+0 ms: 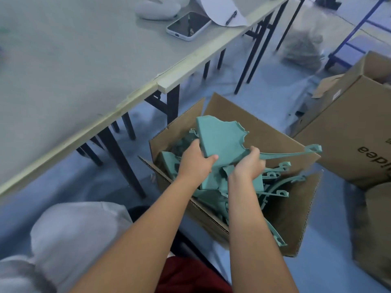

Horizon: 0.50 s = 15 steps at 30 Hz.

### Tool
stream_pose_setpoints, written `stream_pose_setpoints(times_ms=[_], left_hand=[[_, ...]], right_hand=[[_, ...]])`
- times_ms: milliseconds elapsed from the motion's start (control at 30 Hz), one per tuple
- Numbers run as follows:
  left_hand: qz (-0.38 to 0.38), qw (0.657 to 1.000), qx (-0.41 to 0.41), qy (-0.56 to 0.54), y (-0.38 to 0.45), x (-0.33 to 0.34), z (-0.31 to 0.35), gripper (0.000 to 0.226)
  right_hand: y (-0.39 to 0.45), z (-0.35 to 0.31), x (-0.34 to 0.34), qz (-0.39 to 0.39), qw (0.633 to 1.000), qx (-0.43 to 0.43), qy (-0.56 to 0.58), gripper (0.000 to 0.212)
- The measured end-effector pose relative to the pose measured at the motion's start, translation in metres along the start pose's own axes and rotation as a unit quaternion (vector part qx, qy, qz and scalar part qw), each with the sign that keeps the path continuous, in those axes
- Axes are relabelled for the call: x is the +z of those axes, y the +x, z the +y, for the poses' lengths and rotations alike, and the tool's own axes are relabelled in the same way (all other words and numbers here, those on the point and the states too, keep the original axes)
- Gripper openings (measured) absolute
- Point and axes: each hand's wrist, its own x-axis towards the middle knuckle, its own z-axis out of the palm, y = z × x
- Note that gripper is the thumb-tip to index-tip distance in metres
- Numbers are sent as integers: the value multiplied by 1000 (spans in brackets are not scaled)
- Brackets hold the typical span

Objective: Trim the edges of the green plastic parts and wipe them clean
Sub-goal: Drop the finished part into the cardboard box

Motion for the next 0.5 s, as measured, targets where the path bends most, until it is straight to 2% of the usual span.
stream_pose_setpoints(times_ms=[100,133,233,367,433,500], left_hand=[[-80,994,-59,45,3,-6,-8,89],[-99,990,-77,71,4,-9,-12,94],[-126,983,-96,93,6,-16,-21,72],[-152,980,-86,100,6,-22,-14,43],[-150,983,-76,79,5,-24,-3,35],[-146,986,-60,50,4,-28,13,33]], right_hand=[[13,9,-4,40,998,9,-38,49],[17,12,-5,59,996,26,-55,57],[21,18,-8,121,983,34,-135,68],[10,20,-3,192,970,-25,-146,66],[-2,17,6,189,968,-73,-151,60],[-20,15,20,131,973,-121,-148,51]])
